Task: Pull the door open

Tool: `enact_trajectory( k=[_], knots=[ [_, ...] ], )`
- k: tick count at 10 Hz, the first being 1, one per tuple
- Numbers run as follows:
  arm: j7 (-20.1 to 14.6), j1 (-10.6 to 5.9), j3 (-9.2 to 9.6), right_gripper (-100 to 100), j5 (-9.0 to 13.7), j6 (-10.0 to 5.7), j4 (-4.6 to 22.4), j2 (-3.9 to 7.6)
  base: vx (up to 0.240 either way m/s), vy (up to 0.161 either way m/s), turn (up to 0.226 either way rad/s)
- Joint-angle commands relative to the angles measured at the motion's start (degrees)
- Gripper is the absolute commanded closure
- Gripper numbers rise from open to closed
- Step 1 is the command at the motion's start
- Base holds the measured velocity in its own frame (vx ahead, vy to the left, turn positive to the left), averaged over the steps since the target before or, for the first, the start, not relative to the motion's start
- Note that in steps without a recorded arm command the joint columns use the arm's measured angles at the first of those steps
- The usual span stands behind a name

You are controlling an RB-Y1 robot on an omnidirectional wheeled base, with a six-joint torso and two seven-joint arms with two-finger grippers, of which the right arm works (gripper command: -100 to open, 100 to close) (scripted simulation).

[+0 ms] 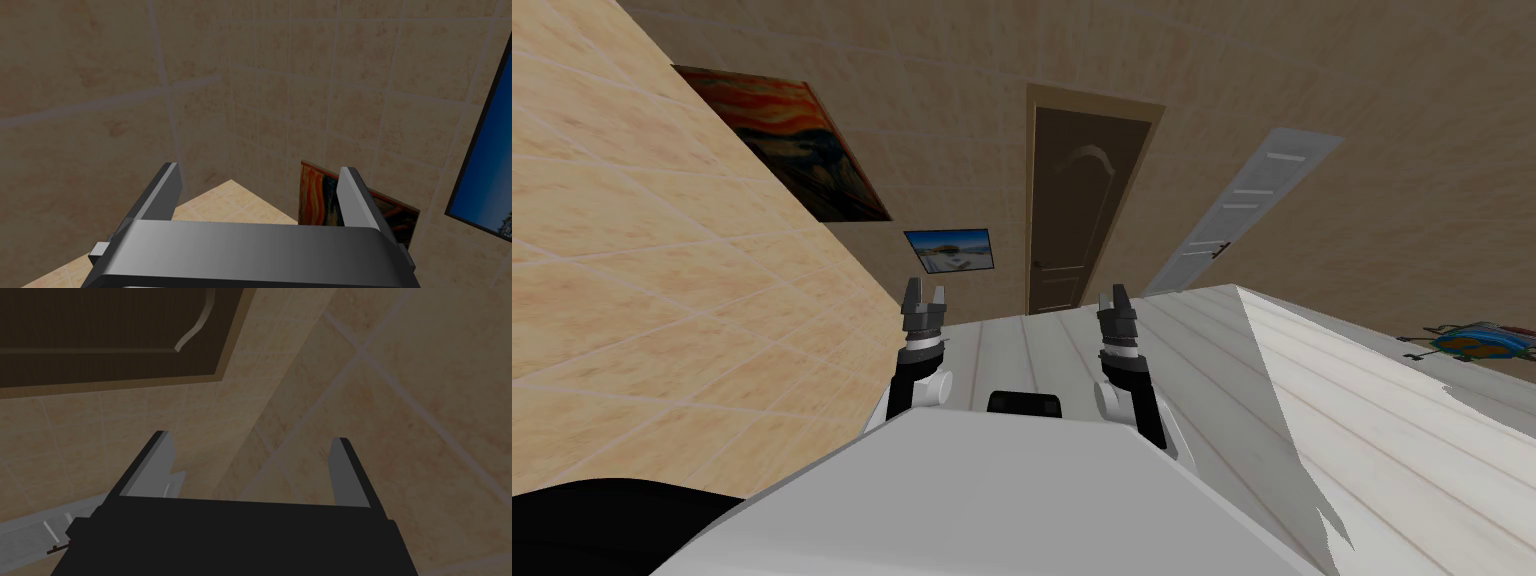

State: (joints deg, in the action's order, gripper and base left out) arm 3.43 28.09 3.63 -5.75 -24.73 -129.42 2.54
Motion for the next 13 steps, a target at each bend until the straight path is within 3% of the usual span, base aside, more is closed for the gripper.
enact_trajectory(
  k=[1, 13],
  knots=[
    [-0.5, -0.66, -0.09, -100, -0.1, -0.37, 1.7, 0.43, 0.088, -0.07, 0.043],
    [-5.5, -6.79, -0.96, -100, -1.3, -3.84, 17.9, 3.9, 0.136, 0.02, 0.016]
  ],
)
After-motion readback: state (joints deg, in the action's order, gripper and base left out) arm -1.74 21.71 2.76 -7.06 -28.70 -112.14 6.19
